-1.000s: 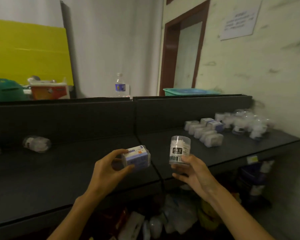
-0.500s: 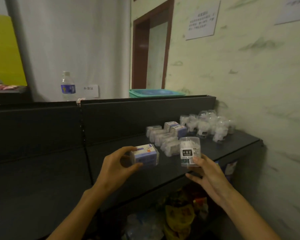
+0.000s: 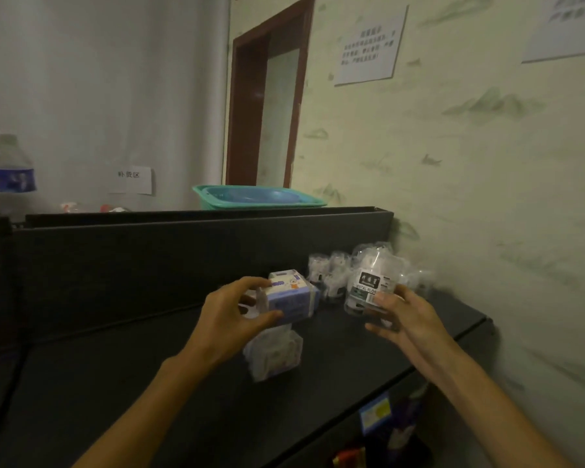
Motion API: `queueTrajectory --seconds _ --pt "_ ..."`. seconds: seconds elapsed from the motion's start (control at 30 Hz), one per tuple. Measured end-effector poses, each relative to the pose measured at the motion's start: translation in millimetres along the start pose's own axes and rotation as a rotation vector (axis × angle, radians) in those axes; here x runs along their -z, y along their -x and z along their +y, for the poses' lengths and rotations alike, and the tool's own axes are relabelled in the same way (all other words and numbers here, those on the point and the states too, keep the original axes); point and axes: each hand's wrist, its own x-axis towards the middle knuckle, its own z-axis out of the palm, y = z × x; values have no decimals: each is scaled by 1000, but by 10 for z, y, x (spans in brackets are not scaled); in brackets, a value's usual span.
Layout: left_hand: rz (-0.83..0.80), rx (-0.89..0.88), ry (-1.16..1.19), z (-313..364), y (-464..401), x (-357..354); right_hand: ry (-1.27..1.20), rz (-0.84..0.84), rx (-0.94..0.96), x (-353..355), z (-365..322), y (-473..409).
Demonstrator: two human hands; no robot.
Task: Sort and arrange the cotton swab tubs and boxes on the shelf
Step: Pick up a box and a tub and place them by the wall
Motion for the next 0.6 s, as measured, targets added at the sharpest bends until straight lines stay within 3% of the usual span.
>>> queueTrajectory --seconds 0.27,0.6 --pt "-135 26 -231 82 -478 -642 51 -40 25 493 -19 -612" --pt "-319 363 -521 343 -772 -1171 86 -321 64 943 -118 -1303"
